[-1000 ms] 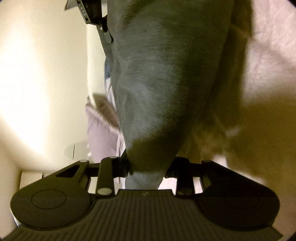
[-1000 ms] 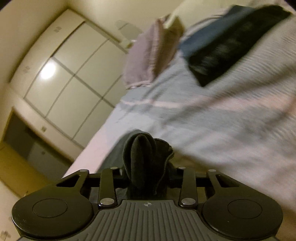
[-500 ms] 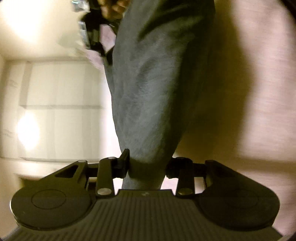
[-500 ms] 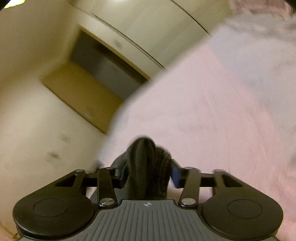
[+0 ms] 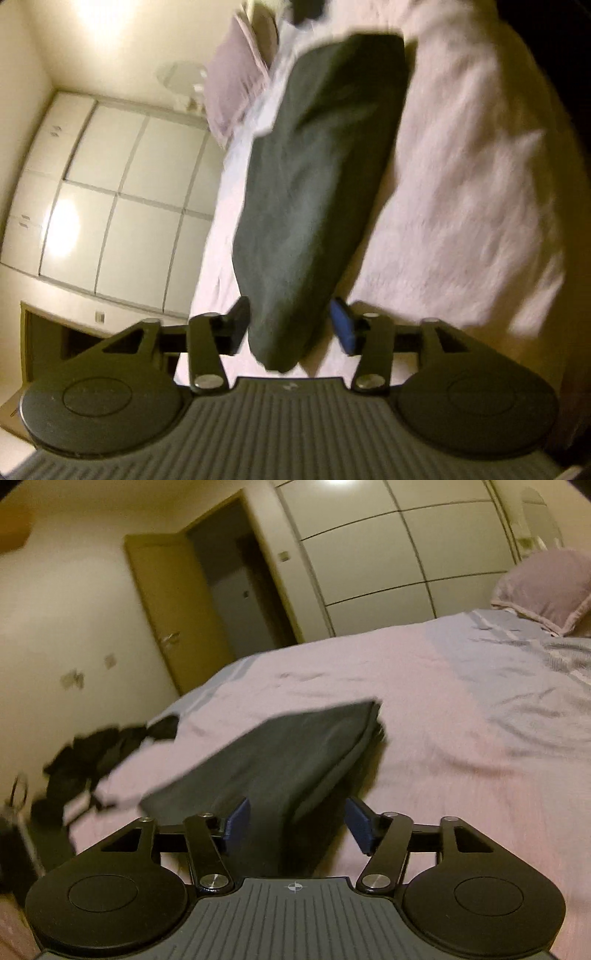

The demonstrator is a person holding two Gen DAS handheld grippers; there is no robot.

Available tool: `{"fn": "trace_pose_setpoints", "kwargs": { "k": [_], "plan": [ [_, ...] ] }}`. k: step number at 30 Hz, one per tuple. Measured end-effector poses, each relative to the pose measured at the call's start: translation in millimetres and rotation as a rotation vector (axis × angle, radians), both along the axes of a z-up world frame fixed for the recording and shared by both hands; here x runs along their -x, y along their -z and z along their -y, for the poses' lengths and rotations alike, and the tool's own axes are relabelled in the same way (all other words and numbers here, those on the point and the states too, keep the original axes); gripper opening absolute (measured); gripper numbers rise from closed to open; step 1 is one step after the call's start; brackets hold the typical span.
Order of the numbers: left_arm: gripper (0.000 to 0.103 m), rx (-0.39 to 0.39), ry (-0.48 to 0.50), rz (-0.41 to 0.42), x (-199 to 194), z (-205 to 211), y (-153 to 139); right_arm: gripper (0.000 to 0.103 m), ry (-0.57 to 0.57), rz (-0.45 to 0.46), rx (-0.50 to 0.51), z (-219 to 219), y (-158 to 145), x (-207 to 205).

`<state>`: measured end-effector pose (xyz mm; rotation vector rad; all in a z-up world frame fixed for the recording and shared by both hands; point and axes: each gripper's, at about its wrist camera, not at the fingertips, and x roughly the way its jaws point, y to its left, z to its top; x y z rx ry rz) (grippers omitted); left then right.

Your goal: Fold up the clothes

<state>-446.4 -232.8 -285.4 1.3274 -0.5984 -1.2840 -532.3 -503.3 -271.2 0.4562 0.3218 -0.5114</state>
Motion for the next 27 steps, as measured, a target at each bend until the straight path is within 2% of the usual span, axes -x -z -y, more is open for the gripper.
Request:
{"fn": "trace_pose_setpoints", "kwargs": {
  "k": [2,6,7,8,11,16,17,19,21,24,27],
  "plan": [
    [0.058,0.022,0.017,-0.008,0.1,-17.2,-5.1,0.062,0.014,-0.008,-0.030,-11.8,13.6,-5.3],
    [0.058,0.002,-0.001,-0.056,-2.6,0.4,-3.2,0.061,0.017,0.036,-0.100,-8.8,28.5,-22.4],
    [0.053,-0.021,-0.021,-0.084,-7.8,5.3,-0.7,0.049,0.022,0.057,-0.130,-3.9,29.1,-28.4],
    [0.037,-0.045,-0.045,-0.112,-15.7,9.8,2.6,0.007,0.039,0.075,-0.180,2.6,30.6,-29.9],
    [0.033,-0.046,-0.050,-0.135,-25.3,5.2,11.3,0.006,0.109,0.149,-0.371,23.0,42.0,-21.2],
    [0.031,-0.049,-0.046,-0.143,-26.0,-1.6,13.8,0.006,0.150,0.214,-0.503,28.9,63.8,0.0],
    [0.031,-0.052,-0.046,-0.143,-27.8,-0.4,13.3,0.006,0.154,0.213,-0.495,27.0,61.1,1.4],
    [0.031,-0.058,-0.048,-0.144,-30.0,4.5,10.4,0.007,0.153,0.152,-0.406,18.0,42.9,1.8],
    [0.033,-0.064,-0.051,-0.165,-34.0,0.8,-0.7,0.012,0.119,0.116,-0.321,16.6,30.1,-12.3],
    [0.034,-0.055,-0.034,-0.267,-40.2,-16.2,-23.9,0.017,0.064,0.067,-0.197,15.3,12.0,-35.2],
    [0.034,-0.001,0.013,-0.368,-38.4,-30.6,-49.2,0.020,0.009,0.018,-0.073,14.1,-6.0,-58.0]
  ]
}}
